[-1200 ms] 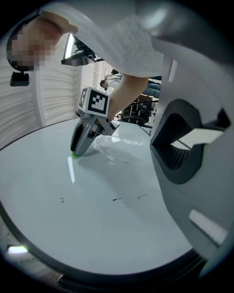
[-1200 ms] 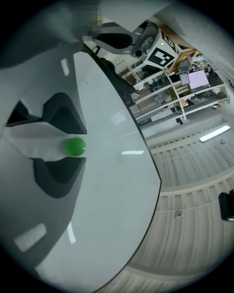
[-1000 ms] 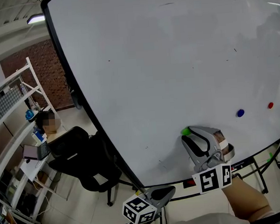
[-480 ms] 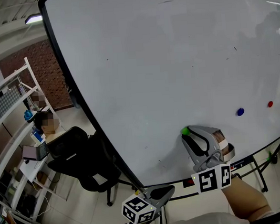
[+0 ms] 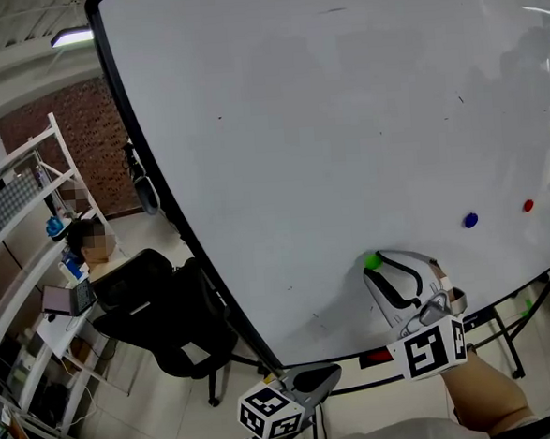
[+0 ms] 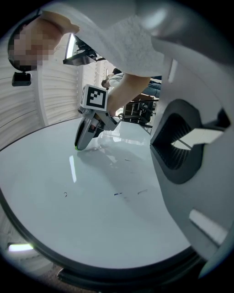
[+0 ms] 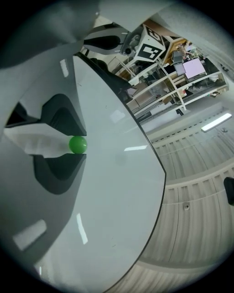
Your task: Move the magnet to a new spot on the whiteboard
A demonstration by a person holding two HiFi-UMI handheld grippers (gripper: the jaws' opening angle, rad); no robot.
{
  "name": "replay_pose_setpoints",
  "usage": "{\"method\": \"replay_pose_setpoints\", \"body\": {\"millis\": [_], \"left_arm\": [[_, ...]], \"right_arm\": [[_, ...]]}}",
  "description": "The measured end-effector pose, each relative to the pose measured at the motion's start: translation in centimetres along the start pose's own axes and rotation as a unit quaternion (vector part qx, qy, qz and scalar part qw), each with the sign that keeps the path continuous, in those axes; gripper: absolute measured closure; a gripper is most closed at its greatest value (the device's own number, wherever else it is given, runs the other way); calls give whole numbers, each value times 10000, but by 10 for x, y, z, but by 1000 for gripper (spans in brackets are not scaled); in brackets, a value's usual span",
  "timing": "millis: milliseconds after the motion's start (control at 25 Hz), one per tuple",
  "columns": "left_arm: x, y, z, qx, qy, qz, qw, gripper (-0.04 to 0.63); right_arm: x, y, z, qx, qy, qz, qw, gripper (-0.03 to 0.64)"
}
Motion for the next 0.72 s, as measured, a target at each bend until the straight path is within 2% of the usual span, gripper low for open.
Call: {"method": "replay_pose_setpoints", "body": {"millis": [160,280,360,480,600,720], "left_arm": [[0,-4,3,-53,29,46,10000,612],[-1,-8,5,-115,63,86,9999,612],[-2,-11,6,-146,74,107,9998,612],[-4,-14,10,-176,94,126,9997,612],[-7,-16,14,-194,114,149,9996,612],[-10,-17,18,-204,124,168,9996,612]], "right_arm": [[17,-8,2,-538,-550,212,9968,494],[30,-4,-6,-1129,-1052,321,9875,494],[40,8,-16,-1651,-1402,11,9763,494],[60,36,-34,-2137,-1943,-852,9536,492],[77,55,-46,-2575,-2172,-1248,9332,492],[92,67,-56,-2870,-2256,-1467,9193,492]]}}
Point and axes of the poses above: the fingertips, and each gripper's own axes: x backward along the fingers, z to its right, y out of its underside, the point moved 9 cm from there along x, backward along the fingers, and after that the axes turned 15 degrees about y, right-handed, at the moved point
